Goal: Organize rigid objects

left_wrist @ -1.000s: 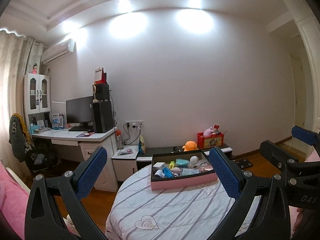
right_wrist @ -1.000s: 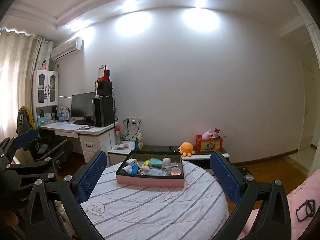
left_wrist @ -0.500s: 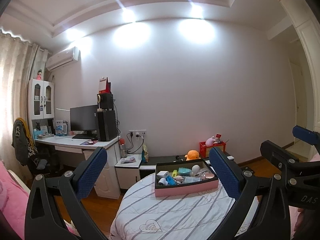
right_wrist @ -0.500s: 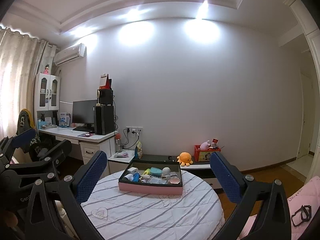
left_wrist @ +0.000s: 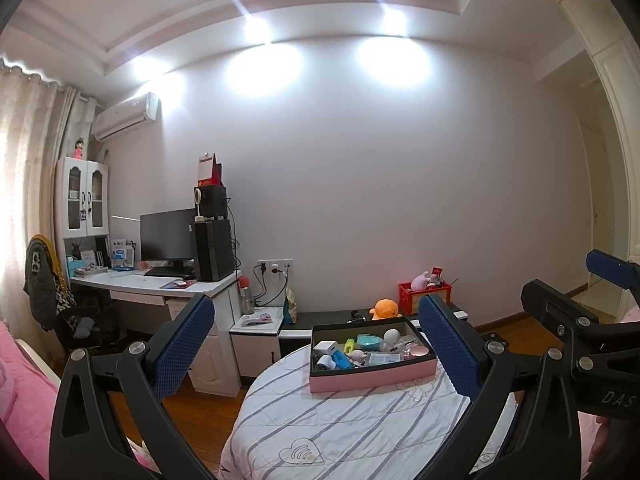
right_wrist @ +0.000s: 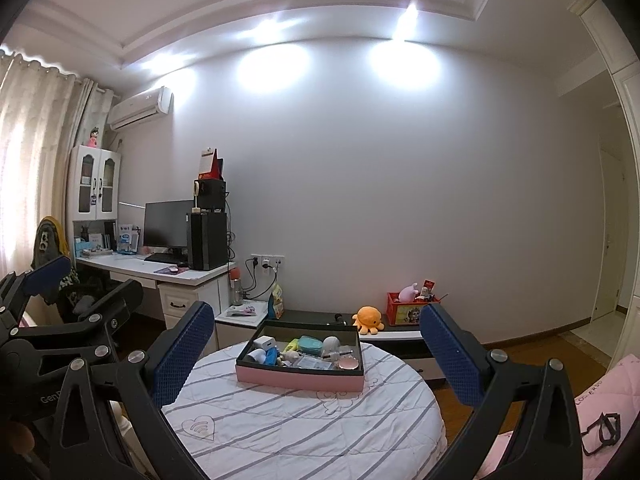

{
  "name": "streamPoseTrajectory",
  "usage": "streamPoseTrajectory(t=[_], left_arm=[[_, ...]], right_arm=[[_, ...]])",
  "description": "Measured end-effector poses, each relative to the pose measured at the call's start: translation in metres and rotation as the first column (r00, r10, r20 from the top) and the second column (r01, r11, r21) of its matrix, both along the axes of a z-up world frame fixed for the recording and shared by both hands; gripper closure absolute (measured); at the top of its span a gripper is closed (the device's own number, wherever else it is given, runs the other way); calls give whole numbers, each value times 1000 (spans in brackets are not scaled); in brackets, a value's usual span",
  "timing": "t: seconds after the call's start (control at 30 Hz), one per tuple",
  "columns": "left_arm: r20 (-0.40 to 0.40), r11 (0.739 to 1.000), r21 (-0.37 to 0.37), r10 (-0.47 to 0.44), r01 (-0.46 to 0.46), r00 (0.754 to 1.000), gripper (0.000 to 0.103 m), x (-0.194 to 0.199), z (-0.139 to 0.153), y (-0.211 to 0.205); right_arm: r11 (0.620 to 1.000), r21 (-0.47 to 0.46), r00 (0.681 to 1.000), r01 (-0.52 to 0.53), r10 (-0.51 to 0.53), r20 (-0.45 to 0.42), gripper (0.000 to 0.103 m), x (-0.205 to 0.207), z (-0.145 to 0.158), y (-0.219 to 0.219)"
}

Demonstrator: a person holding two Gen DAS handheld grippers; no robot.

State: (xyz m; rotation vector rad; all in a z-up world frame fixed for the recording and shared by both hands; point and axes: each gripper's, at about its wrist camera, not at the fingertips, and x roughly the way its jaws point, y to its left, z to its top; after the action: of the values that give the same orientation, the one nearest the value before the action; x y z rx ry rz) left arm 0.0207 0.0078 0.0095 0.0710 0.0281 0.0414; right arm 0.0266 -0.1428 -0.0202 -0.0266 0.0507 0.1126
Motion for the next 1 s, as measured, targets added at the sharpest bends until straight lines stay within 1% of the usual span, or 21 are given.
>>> streamPoseTrajectory(t=[0.43,0.67,1.0], left_arm=[[-3,1000,20,-6,6,1000,0,-2,-3,0],[18,1000,4,-19,18,1000,0,-2,-4,0],[10,1000,16,-15,15,1000,0,-1,-1,0]], right_arm=[[1000,5,1000,10,-10,-5,0,-1,0,-3],[1000,11,1000,15,-15,-8,0,-2,-1,-4],[1000,7,1000,18,-18,-7,0,-1,-1,-4]])
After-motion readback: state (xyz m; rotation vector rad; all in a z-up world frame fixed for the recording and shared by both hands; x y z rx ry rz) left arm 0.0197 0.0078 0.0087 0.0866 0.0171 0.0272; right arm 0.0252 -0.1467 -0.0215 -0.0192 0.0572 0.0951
